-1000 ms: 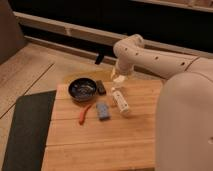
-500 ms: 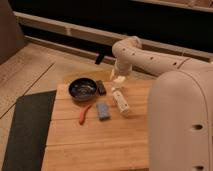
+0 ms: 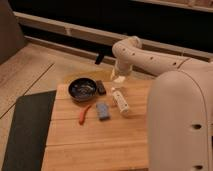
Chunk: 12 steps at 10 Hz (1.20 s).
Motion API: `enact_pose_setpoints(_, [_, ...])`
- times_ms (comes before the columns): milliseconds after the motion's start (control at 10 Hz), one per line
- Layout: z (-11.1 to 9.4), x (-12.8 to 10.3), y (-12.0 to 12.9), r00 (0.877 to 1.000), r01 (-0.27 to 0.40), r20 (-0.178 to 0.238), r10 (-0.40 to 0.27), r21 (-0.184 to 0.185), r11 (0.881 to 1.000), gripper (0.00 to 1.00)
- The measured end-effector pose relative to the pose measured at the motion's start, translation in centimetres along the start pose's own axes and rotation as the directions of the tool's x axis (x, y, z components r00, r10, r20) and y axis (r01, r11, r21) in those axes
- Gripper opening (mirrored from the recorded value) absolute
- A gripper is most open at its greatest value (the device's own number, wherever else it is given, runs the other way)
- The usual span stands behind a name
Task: Stand the bottle upright
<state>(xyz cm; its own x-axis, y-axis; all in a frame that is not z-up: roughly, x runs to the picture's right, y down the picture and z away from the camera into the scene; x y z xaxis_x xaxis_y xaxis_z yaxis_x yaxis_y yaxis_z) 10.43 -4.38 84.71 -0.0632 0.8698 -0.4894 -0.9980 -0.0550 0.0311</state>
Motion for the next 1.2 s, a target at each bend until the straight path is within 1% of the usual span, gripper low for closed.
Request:
enact_pose_setpoints(200, [0.7,0.2,-0.3,1.000,-0.011,-0.020,0.011,0.011,1.000,0.65])
enact_pose_setpoints(400, [1.9,0.7,-0.1,0.998,-0.013,-0.054,0.014,0.016,1.000,0.65])
enact_pose_setpoints(600, [3.3,1.1,0.6,0.996,0.024,-0.086,-0.022,0.020,1.000,0.65])
enact_pose_setpoints(700, [4.1,0.8,1.2,0.994,0.062,-0.093,-0.060,0.019,0.998,0.65])
enact_pose_setpoints(900, [5.2,-0.4,1.8,0.990,0.116,-0.084,-0.115,-0.002,0.993,0.65])
enact_pose_setpoints(1000, [5.6,-1.3,2.3,0.987,0.141,-0.074,-0.143,-0.027,0.990,0.65])
enact_pose_setpoints(1200, [6.8,-2.0,2.5,0.983,0.162,-0.083,-0.166,-0.057,0.985,0.65])
